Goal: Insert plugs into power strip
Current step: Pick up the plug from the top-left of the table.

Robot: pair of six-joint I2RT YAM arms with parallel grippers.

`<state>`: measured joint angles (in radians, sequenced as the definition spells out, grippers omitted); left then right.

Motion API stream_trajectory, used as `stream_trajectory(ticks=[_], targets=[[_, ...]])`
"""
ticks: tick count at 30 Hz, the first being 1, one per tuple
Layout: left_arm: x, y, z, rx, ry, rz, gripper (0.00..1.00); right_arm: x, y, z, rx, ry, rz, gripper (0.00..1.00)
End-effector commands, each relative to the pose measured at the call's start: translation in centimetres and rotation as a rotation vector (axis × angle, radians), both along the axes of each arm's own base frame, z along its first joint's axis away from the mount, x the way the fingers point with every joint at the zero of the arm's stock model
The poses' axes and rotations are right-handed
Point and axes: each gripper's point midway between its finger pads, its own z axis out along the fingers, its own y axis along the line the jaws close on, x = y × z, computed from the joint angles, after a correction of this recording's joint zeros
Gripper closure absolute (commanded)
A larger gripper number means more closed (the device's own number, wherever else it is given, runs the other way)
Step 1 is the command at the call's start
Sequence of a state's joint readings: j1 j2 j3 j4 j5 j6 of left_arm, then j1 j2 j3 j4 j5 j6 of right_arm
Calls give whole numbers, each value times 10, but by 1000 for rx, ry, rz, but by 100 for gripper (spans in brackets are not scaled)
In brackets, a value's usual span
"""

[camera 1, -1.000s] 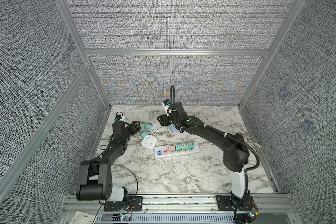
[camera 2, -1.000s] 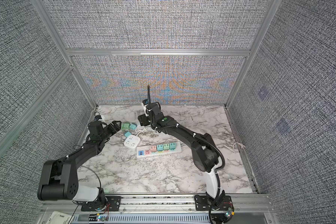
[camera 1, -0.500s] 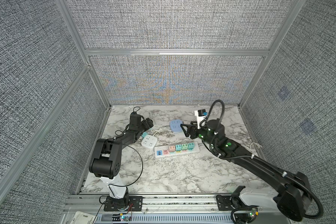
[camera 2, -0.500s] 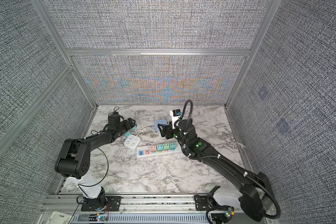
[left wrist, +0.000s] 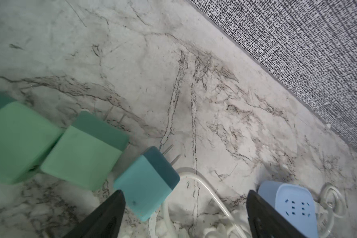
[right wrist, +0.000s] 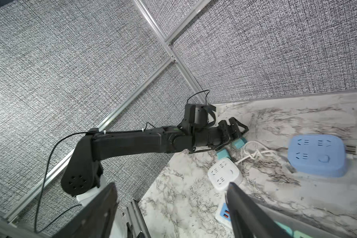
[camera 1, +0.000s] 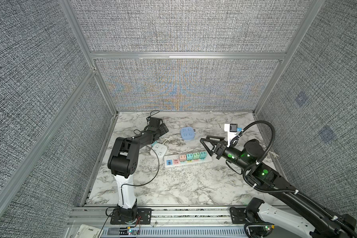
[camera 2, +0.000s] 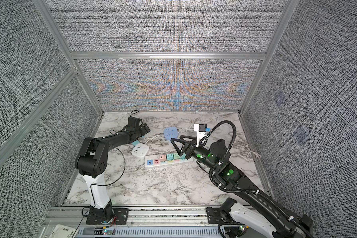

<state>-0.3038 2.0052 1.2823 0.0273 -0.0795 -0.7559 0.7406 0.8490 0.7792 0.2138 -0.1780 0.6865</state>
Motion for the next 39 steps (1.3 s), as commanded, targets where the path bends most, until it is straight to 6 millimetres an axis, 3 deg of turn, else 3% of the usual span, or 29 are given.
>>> stream_trajectory(ticks=[1, 9, 16, 22, 31, 36, 39], targets=[[-6, 13, -15, 88, 61, 54, 6, -9, 0, 11, 47, -18, 32, 16], [-5, 14, -21, 148, 83, 107, 5, -4, -8, -1, 21, -15, -24, 16], [0, 17, -33, 199, 123, 123, 5, 9, -22, -19, -29, 6, -130, 16], [5, 26, -47, 265, 228, 186, 8, 16, -23, -28, -42, 30, -142, 15], [8, 30, -61, 326, 262, 182, 42, 25, -27, -38, -46, 61, -162, 15], [9, 27, -53, 317, 241, 152, 45, 27, -32, -41, -36, 68, -176, 15], [8, 26, -38, 317, 209, 143, 46, 30, -34, -42, -35, 70, -187, 15]])
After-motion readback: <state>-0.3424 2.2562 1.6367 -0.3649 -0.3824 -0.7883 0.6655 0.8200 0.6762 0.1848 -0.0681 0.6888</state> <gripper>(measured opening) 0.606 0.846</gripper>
